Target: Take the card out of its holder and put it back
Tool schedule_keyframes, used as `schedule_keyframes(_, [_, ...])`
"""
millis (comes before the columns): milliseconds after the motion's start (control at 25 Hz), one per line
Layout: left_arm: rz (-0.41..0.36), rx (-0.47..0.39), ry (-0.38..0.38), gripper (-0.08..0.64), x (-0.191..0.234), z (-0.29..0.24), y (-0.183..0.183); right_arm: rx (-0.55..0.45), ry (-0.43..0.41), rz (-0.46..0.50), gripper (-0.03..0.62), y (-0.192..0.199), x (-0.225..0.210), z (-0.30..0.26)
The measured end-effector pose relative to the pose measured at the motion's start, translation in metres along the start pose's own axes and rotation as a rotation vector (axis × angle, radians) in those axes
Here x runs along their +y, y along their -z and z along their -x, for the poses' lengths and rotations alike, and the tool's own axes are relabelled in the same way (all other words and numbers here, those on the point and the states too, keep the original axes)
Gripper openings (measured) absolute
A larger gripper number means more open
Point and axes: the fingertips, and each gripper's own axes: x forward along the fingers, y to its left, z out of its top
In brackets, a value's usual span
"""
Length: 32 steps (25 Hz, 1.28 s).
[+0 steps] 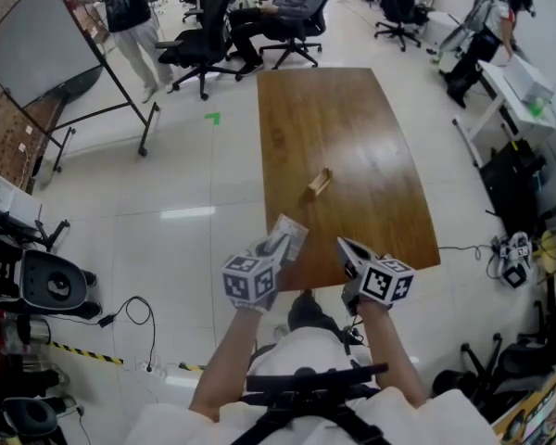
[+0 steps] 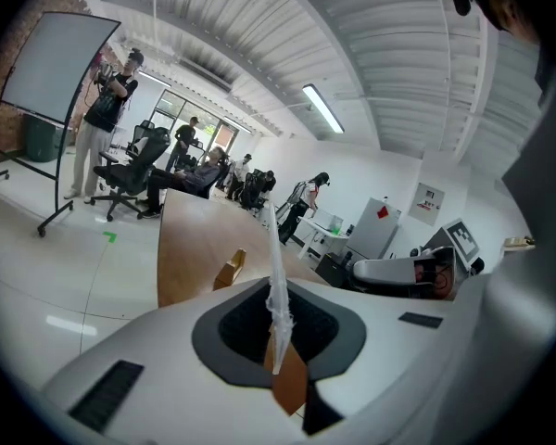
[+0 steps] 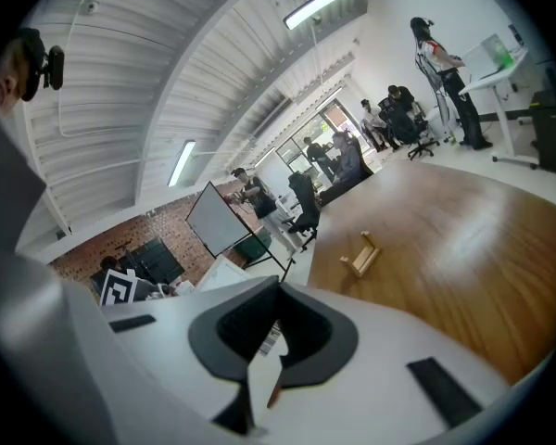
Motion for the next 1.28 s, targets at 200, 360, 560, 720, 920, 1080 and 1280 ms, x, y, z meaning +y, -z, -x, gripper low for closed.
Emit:
schedule_keyframes(200, [-0.009, -0.021, 0.005, 0.015, -0.009, 0.003, 0.001, -0.026, 0.015, 0.016, 0.003, 0.000, -0.001, 0.012])
schedule_keyframes(360, [-0.025, -0.022, 0.014, 0.015, -0.010, 0.006, -0.003, -0.039, 0.022, 0.011, 0.003, 0.000, -0.001, 0.013])
schedule_keyframes(560, [-0.032, -0.062, 0.021, 0.015, -0.006, 0.009, -0.013, -0.066, 0.023, 0.018, 0.005, -0.010, 0.003, 0.014])
schedule_keyframes(720, [-0.034, -0.050, 0.028, 0.015, -0.002, 0.001, -0.017, -0.072, 0.020, 0.018, 0.003, -0.013, 0.003, 0.012])
schedule_keyframes(920, [-0.041, -0.012, 0.010, 0.014, 0.007, -0.015, -0.032, -0.078, 0.042, 0.027, 0.003, -0.022, -0.006, 0.005])
schedule_keyframes(1080, [-0.072, 0.027, 0.007, 0.014, 0.021, -0.040, -0.063, -0.103, 0.065, 0.047, 0.003, -0.052, -0.012, -0.014])
schedule_keyframes(1280, [-0.113, 0.046, 0.012, 0.014, 0.015, -0.080, -0.083, -0.128, 0.074, 0.053, 0.005, -0.072, -0.038, -0.015])
